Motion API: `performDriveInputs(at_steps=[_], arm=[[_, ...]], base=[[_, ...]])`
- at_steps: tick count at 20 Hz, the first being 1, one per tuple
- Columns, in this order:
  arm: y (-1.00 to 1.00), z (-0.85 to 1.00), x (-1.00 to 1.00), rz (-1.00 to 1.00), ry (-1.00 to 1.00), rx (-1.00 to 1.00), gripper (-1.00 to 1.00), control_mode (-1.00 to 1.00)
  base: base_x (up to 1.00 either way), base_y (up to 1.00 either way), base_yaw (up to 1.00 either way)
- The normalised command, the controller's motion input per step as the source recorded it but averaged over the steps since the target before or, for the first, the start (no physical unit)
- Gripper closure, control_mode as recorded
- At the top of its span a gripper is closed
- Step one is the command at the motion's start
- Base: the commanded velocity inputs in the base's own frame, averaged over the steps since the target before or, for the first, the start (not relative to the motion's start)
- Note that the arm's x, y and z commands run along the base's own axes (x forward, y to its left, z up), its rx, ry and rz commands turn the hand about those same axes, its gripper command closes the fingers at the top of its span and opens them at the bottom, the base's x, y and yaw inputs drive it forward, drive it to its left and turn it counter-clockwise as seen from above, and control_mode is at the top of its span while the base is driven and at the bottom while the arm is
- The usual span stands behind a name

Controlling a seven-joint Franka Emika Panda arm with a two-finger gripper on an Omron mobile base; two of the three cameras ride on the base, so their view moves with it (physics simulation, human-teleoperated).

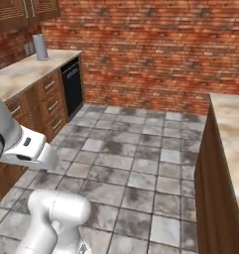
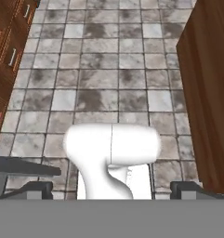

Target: Place two dumplings into each of the tupperware containers and then place the containers in the fridge.

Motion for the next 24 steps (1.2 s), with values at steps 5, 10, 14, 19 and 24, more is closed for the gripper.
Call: performDriveInputs(at_steps=[5,10,14,19,24], arm=[[0.00,0.00,0.00,0.00,0.00,0.00,-1.00,1.00],[0.00,0.00,0.00,0.00,0.00,0.00,-1.00,1.00],[0.00,0.00,0.00,0.00,0.00,0.00,-1.00,1.00],[0.00,0.00,0.00,0.00,0.00,0.00,-1.00,1.00],[0.00,0.00,0.00,0.00,0.00,0.00,-1.00,1.00]], base=[[1.00,0.29,-0.41],[1.00,0.62,-0.17],[1.00,0.56,-0.15],[1.00,0.45,-0.15],[1.00,0.50,-0.15]])
